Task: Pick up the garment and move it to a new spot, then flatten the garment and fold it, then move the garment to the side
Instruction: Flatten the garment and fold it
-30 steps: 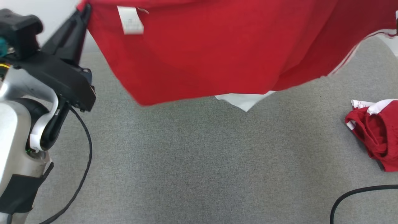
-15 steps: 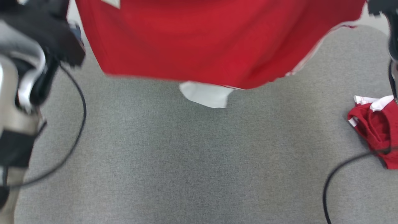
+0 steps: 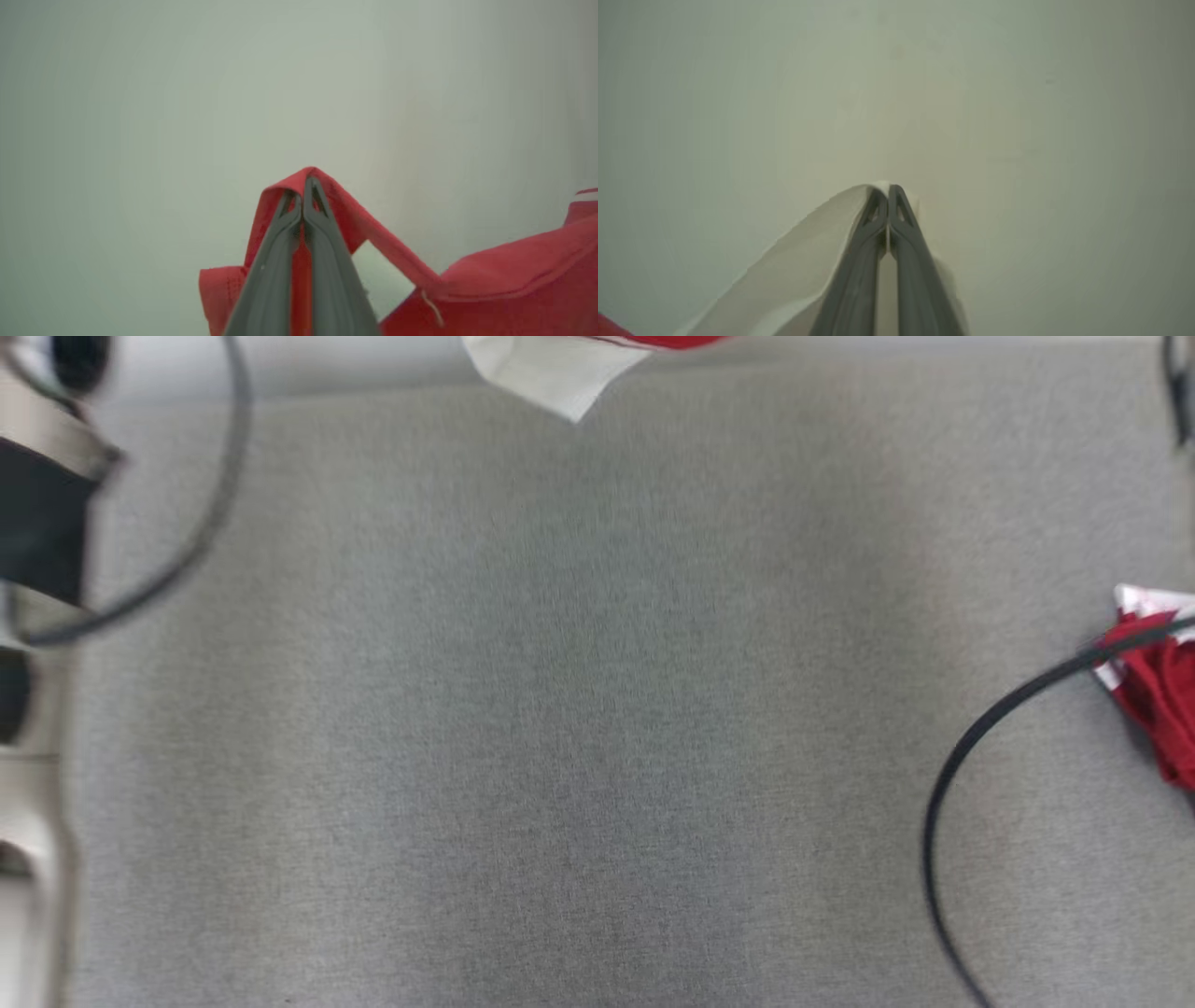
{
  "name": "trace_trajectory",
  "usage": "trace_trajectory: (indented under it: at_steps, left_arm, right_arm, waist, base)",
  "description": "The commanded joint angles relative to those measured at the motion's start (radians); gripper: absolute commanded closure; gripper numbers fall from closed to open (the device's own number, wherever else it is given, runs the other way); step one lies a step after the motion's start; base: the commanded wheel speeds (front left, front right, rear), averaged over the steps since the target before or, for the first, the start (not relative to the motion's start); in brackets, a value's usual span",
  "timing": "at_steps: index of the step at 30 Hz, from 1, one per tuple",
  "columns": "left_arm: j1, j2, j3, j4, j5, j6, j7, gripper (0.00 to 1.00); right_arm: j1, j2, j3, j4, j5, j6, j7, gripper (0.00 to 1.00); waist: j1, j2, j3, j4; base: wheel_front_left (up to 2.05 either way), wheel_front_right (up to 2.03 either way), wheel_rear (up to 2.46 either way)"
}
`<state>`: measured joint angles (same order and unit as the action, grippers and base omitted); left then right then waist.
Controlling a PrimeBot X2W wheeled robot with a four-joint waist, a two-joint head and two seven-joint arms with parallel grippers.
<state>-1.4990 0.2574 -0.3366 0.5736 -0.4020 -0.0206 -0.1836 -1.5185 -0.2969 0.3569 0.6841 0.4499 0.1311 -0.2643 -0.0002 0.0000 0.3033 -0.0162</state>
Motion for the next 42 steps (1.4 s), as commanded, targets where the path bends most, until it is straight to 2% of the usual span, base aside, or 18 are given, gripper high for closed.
trace_trajectory:
  at_steps: [1,3,6,13,19,22,27,32,37,42]
  left_arm:
    - [0.040,-0.008,-0.002,0.011,-0.015,-0.006,-0.017,1.00]
    - [0.094,-0.021,0.000,-0.001,-0.026,-0.019,-0.051,1.00]
    - [0.248,-0.054,0.017,-0.064,-0.043,-0.016,-0.076,1.00]
    - [0.717,-0.135,0.073,-0.360,-0.018,0.009,-0.080,1.00]
    - [1.049,-0.169,0.087,-0.539,0.014,0.010,-0.079,1.00]
    - [1.182,-0.173,0.101,-0.586,0.014,0.022,-0.079,1.00]
    - [1.358,-0.158,0.093,-0.657,0.022,0.056,-0.061,1.00]
    - [1.466,-0.128,0.091,-0.727,0.027,0.090,0.002,1.00]
    - [1.547,-0.103,0.101,-0.798,0.031,0.131,0.073,1.00]
    - [1.638,-0.066,0.102,-0.890,0.028,0.174,0.198,1.00]
  right_arm:
    - [0.049,0.006,0.018,-0.011,0.014,-0.001,0.000,1.00]
    - [0.124,-0.005,0.041,-0.060,0.037,-0.001,-0.001,1.00]
    - [0.277,-0.034,0.052,-0.151,0.095,-0.001,-0.001,1.00]
    - [0.752,-0.070,0.003,-0.342,0.203,-0.001,-0.001,1.00]
    - [1.093,-0.034,-0.057,-0.470,0.244,-0.001,-0.001,1.00]
    - [1.197,-0.035,-0.059,-0.510,0.238,-0.001,-0.001,1.00]
    - [1.357,-0.058,-0.068,-0.571,0.265,-0.001,0.000,1.00]
    - [1.491,-0.063,-0.096,-0.639,0.291,-0.001,0.065,1.00]
    - [1.597,-0.032,-0.113,-0.711,0.301,-0.001,0.151,1.00]
    - [1.716,0.020,-0.145,-0.795,0.287,-0.001,0.285,1.00]
  waist:
    - [0.0002,0.0000,0.051,0.001]
    - [0.0002,0.0000,0.073,0.004]
    - [0.0002,0.0000,0.092,0.012]
    - [0.0002,0.0000,0.116,0.033]
    - [0.0002,0.0000,0.093,0.015]
    - [0.0002,0.0000,0.071,0.006]
    - [0.0002,0.0000,0.027,0.022]
    - [0.0002,0.0000,-0.016,0.036]
    - [0.0002,0.0000,-0.049,0.035]
    - [0.0002,0.0000,-0.089,0.033]
  base:
    - [0.00,0.00,0.00]
    - [0.00,0.00,0.00]
    - [0.00,0.00,0.00]
    - [0.00,0.00,0.00]
    - [0.00,0.00,0.00]
    - [0.00,0.00,0.00]
    - [0.00,0.00,0.00]
    - [0.00,0.00,0.00]
    - [0.00,0.00,0.00]
    - [0.00,0.00,0.00]
